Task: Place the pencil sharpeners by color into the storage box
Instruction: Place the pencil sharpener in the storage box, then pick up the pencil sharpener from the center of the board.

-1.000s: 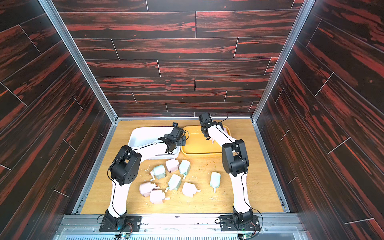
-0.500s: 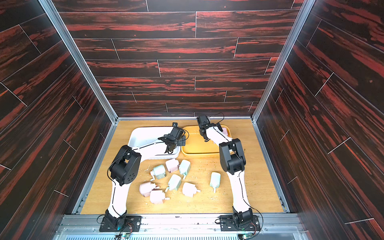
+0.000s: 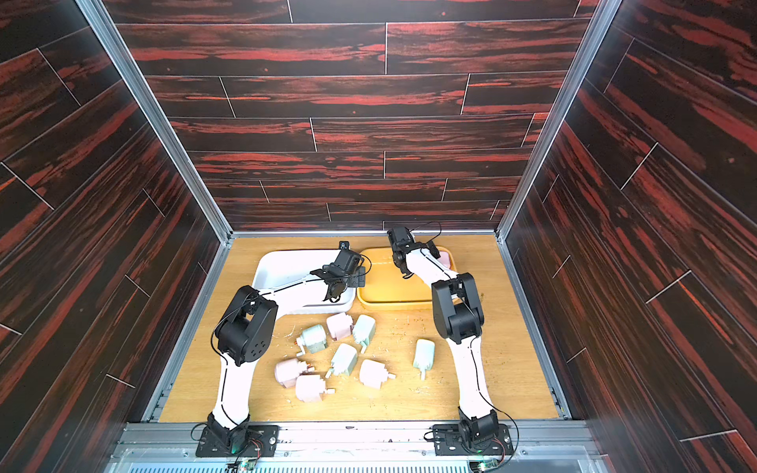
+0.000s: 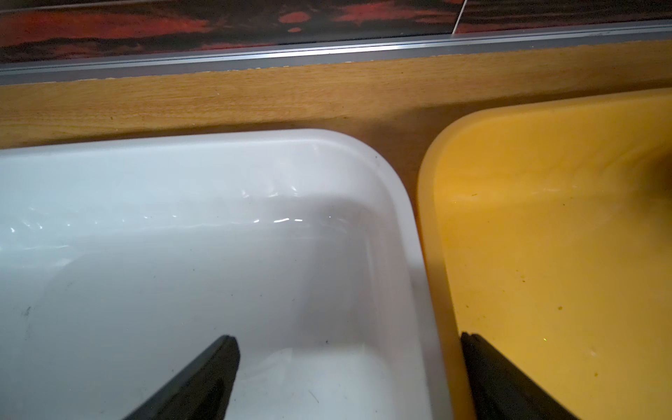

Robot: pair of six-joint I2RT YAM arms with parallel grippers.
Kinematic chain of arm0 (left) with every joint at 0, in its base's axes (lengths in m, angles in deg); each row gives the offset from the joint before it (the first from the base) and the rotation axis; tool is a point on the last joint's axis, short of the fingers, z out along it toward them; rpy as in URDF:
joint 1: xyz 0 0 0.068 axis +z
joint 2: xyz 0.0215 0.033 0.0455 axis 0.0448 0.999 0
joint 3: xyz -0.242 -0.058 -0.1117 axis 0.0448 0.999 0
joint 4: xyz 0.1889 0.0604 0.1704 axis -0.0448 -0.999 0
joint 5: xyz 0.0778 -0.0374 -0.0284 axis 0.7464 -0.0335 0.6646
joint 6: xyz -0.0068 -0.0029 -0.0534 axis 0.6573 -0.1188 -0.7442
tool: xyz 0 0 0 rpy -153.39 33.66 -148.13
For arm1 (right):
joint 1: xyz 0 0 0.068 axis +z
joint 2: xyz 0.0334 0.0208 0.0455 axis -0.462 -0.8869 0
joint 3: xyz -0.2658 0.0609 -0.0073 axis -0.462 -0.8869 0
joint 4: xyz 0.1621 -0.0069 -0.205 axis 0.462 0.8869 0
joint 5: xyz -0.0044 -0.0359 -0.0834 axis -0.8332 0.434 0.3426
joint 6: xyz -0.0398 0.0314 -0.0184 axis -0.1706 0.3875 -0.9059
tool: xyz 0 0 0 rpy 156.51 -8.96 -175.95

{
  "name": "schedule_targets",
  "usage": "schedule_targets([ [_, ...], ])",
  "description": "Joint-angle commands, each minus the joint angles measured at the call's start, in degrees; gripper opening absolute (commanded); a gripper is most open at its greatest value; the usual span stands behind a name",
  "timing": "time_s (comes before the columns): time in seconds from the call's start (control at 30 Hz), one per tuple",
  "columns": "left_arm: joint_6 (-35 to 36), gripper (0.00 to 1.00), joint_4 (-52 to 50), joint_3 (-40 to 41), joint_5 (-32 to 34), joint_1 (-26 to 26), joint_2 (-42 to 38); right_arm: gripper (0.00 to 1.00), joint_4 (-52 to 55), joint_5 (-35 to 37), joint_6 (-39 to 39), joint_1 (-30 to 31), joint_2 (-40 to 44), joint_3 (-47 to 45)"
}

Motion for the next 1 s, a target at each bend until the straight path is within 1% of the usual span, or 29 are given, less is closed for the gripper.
schedule_targets([
  [0.0, 0.3, 1.00, -2.6, 1.0, -0.3, 1.6, -1.5, 0.98, 1.1, -1.4, 2.9, -0.1, 0.8, 1.2],
  [0.1, 0.6, 1.00, -2.0, 2.0, -2.3, 1.5, -3.3, 0.98, 0.5, -3.5, 4.9, 0.0, 3.7, -0.1],
  [0.23, 0.9, 1.00, -2.3, 3.1, -2.8, 1.4, -5.9, 0.98, -0.8, -4.9, 7.8, 0.0, 8.2, -3.2],
  [0.4, 0.5, 1.00, -1.9, 5.4, -4.7, 1.2, -10.0, 0.98, -4.3, -6.6, 11.0, 0.1, 15.7, -10.1],
  [0.53, 0.3, 1.00, -1.8, 7.0, -5.3, 0.7, -13.0, 0.98, -14.4, -9.0, 12.8, 0.4, 24.8, -20.9],
  [0.67, -0.3, 1.00, -1.5, 9.6, -6.4, 0.1, -16.5, 0.98, -26.0, -11.6, 15.0, 0.4, 36.0, -33.1],
  [0.73, -0.5, 1.00, -1.2, 11.3, -6.9, -0.3, -18.5, 0.98, -32.3, -14.3, 16.2, 0.5, 41.9, -39.2],
  [0.8, -0.8, 1.00, -0.7, 13.2, -7.2, -0.6, -20.6, 0.98, -39.4, -20.6, 16.9, 0.5, 48.4, -46.2],
  [0.97, -1.8, 1.00, 0.5, 18.4, -7.6, -1.3, -26.2, 0.98, -47.9, -31.7, 19.4, 0.5, 58.5, -56.9],
])
